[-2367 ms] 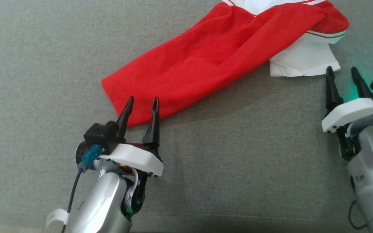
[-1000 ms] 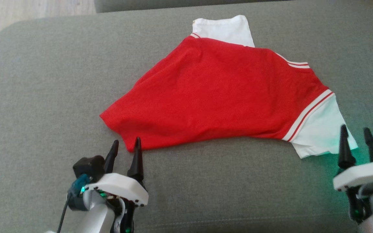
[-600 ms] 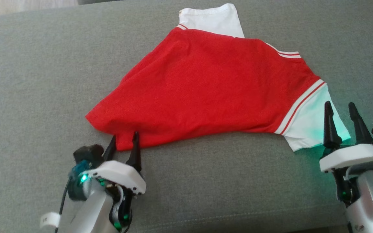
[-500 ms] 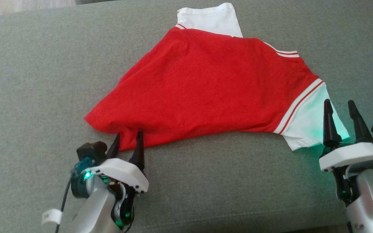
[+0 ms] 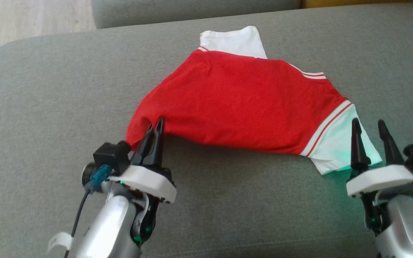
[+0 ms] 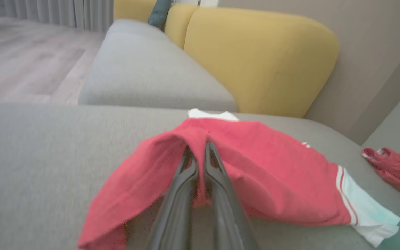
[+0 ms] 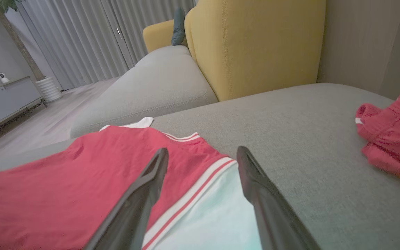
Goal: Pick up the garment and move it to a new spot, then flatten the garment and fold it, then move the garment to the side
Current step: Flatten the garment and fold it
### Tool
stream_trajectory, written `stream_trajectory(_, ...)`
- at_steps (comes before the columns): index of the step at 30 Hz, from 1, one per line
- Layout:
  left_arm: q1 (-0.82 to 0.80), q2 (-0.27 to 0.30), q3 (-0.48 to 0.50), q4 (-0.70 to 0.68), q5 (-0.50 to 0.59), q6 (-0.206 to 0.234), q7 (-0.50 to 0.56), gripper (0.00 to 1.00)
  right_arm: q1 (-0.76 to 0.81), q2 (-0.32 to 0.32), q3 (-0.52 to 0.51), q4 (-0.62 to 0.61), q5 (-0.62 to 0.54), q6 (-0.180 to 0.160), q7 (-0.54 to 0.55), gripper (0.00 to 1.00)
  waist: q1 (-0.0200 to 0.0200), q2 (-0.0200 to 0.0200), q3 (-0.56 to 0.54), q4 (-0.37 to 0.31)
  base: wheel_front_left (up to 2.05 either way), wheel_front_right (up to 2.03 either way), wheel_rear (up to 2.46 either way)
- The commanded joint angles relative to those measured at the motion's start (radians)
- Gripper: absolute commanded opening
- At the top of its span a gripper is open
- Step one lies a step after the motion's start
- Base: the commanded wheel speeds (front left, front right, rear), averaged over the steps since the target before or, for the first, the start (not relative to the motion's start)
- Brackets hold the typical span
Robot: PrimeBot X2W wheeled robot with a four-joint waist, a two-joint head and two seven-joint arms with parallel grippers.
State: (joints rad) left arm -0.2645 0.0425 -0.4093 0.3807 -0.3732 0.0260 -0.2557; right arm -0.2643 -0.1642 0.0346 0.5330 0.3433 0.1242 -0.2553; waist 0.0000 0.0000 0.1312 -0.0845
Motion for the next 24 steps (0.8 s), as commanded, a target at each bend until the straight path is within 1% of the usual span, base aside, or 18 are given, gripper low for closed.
stream_trajectory(1,-0.012,0.008,0.034,-0.072,0.02,-0.002,-0.006,0.0,0.006,0.001,0.013,-0.022,0.001,0.007,-0.006,1.0,0.0,0.0,-0.009,0.015,0.0,0.0,0.0)
stream_trajectory(3,-0.008,0.008,0.034,-0.135,0.048,-0.003,-0.006,0.0,0.01,0.008,0.011,-0.017,0.0,0.007,-0.006,1.0,0.0,0.0,-0.011,0.02,0.0,0.0,0.0)
stream_trajectory(5,-0.005,0.008,0.037,-0.171,0.073,0.0,-0.006,0.0,0.01,0.018,0.013,-0.013,-0.001,0.007,-0.006,1.0,0.0,0.0,-0.009,0.017,0.0,0.0,0.0)
stream_trajectory(9,-0.019,0.008,0.058,-0.155,0.105,0.004,-0.006,0.0,-0.007,0.036,0.036,-0.011,0.0,0.007,-0.006,1.0,0.0,0.0,0.016,-0.012,0.0,0.0,0.0)
stream_trajectory(15,-0.12,0.013,0.146,-0.046,0.157,0.018,-0.006,0.0,-0.043,0.041,0.067,-0.015,0.008,0.007,-0.006,1.0,0.0,0.0,0.087,-0.082,0.0,0.0,0.0)
stream_trajectory(19,-0.233,0.034,0.216,0.036,0.188,0.029,-0.006,0.0,-0.069,0.043,0.085,-0.025,0.016,0.007,-0.006,1.0,0.0,0.0,0.146,-0.13,0.0,0.0,0.0)
stream_trajectory(24,-0.396,0.059,0.263,0.174,0.217,0.032,-0.006,0.0,-0.1,0.048,0.108,-0.032,0.027,0.007,-0.006,1.0,0.0,0.0,0.217,-0.179,0.0,0.0,0.0)
